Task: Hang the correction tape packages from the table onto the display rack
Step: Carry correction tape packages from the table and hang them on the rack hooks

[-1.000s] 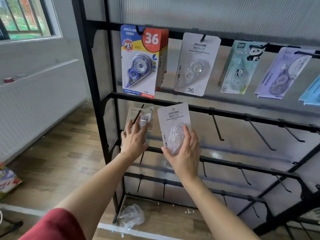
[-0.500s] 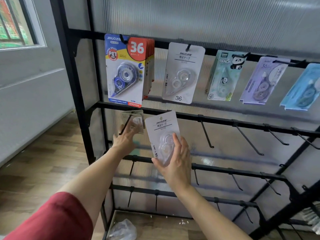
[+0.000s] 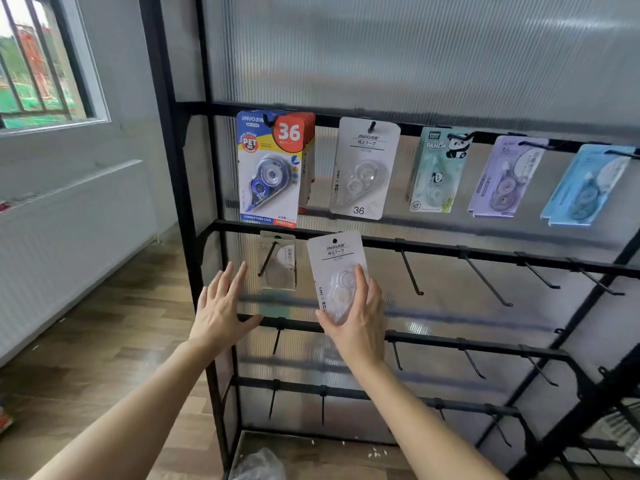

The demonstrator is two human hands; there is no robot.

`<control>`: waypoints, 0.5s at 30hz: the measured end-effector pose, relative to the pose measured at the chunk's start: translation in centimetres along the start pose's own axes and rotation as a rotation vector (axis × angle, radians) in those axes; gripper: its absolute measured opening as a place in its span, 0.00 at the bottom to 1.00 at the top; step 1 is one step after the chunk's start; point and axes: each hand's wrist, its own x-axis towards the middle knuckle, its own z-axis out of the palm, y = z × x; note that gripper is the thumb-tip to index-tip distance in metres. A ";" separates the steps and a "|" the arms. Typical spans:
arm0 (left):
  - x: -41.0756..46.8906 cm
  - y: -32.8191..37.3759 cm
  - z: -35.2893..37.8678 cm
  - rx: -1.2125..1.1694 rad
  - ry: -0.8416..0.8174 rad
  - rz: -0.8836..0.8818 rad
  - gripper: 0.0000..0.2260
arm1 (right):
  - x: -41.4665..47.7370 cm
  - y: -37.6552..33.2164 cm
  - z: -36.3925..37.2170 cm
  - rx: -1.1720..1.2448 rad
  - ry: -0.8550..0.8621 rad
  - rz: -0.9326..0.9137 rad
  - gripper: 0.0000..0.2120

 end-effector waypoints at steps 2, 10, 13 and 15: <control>-0.7 0.7 -1.4 -0.018 0.029 0.046 0.47 | 0.1 -0.9 -0.7 0.015 0.035 0.005 0.46; -0.6 6.0 -6.4 0.007 0.193 0.260 0.40 | 3.7 -3.1 -5.9 0.012 0.185 -0.009 0.45; 0.1 7.9 -7.7 0.031 0.245 0.289 0.38 | 6.4 -3.5 -7.9 -0.016 0.217 -0.013 0.44; 0.8 8.9 -8.4 0.040 0.259 0.298 0.37 | 8.2 -3.8 -8.8 -0.058 0.210 0.001 0.44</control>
